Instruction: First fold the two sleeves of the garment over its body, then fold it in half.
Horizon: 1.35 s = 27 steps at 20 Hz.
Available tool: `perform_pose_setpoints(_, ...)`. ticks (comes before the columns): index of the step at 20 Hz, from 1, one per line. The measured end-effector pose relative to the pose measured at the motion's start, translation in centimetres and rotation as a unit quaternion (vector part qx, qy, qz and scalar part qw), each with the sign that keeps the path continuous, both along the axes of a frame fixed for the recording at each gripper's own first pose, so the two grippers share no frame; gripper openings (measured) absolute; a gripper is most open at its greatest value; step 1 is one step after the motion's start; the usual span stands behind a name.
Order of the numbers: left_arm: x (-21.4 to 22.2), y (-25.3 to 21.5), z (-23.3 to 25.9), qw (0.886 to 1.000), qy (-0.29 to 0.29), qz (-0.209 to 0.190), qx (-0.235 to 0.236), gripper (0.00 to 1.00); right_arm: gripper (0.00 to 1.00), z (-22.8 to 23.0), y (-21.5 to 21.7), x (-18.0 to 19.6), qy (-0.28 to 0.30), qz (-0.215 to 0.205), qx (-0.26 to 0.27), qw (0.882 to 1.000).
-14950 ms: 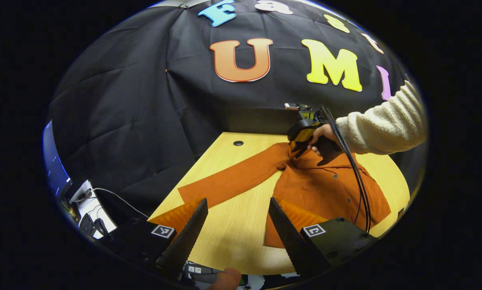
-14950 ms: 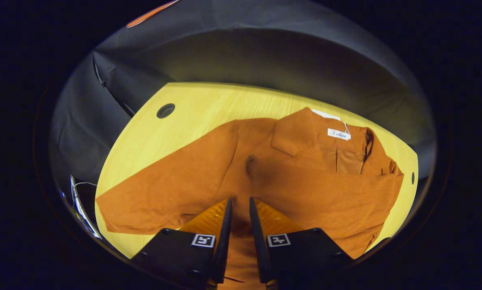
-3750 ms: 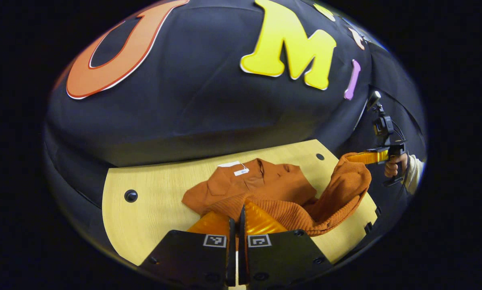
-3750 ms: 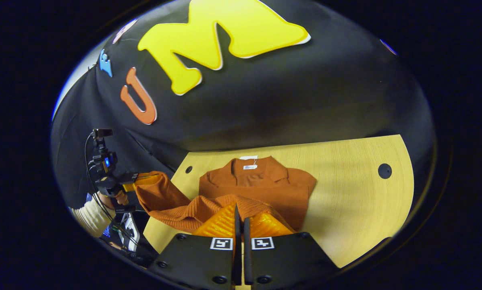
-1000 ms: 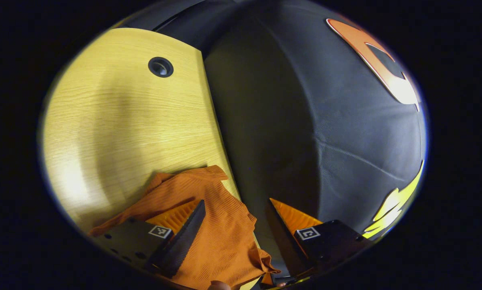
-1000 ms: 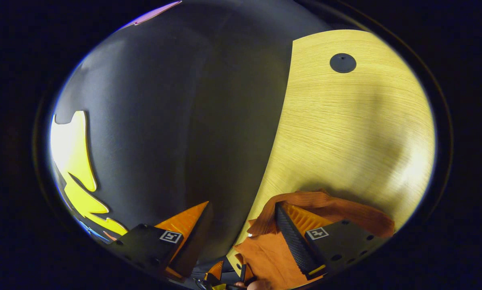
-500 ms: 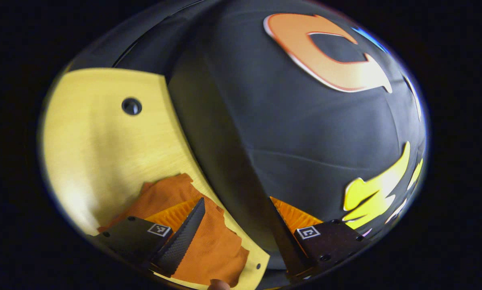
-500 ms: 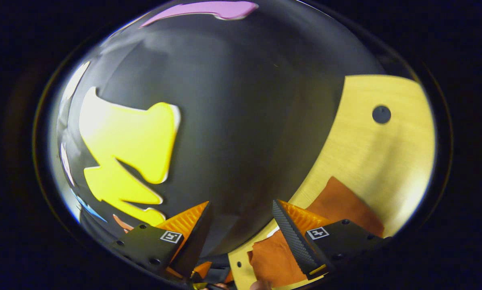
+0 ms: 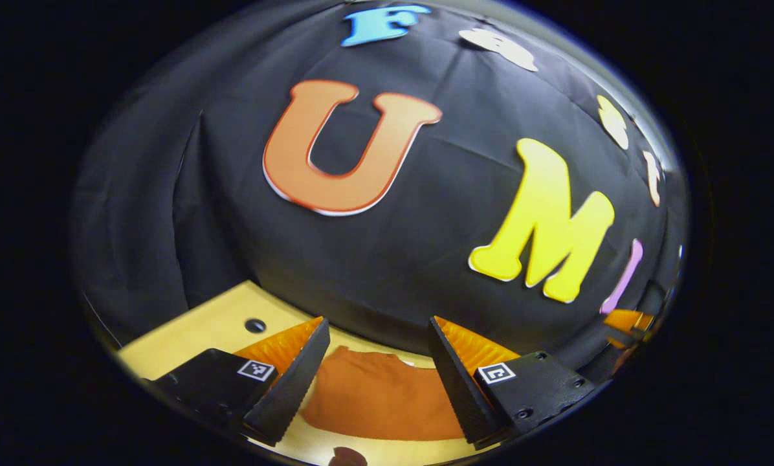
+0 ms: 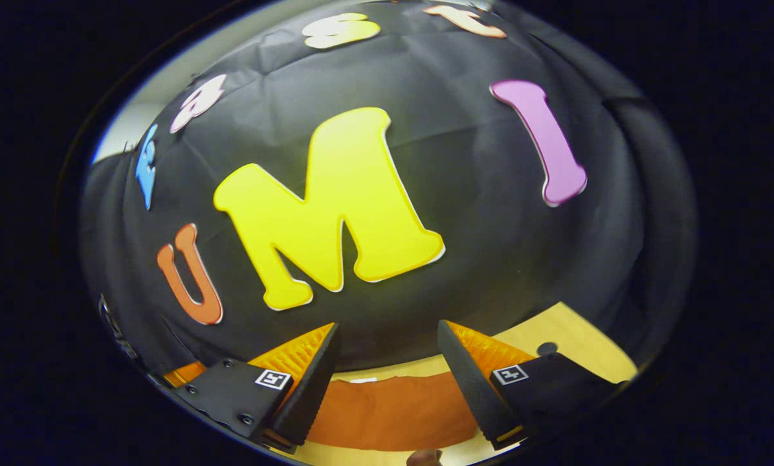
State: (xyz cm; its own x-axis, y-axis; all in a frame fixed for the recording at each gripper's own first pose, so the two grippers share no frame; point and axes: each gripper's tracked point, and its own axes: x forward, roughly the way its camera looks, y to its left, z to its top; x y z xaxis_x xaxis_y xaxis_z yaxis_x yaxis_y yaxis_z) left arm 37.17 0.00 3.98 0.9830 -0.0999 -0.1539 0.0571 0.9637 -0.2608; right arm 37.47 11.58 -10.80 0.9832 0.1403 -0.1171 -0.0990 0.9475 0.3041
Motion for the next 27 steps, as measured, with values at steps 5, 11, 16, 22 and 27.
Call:
perform_pose_setpoints(5, -6.3, 1.2, 2.0, 0.998, -0.018, -0.006, 0.055, 0.98, 0.96, -0.8, 1.8, -1.0, -0.037, 0.005, -0.116, 0.992)
perform_pose_setpoints(11, -13.4, 3.4, 1.1, 0.997, -0.015, 0.013, 0.079, 0.98, 0.96, -0.2, 3.3, -4.6, -0.08, 0.027, -0.157, 0.984)
perform_pose_setpoints(16, -17.9, 2.9, -1.2, 0.996, 0.003, 0.009, 0.088, 0.98, 0.95, -2.2, 4.6, -9.8, -0.076, 0.037, -0.168, 0.982)
perform_pose_setpoints(22, -19.1, 0.8, -0.7, 0.997, -0.018, -0.014, 0.079, 1.0, 0.95, -5.0, 6.5, -10.4, -0.047, 0.057, -0.164, 0.984)
perform_pose_setpoints(27, -18.6, 0.2, -0.4, 0.995, -0.032, -0.023, 0.092, 0.98, 0.95, -4.5, 6.3, -10.1, -0.048, 0.048, -0.158, 0.985)
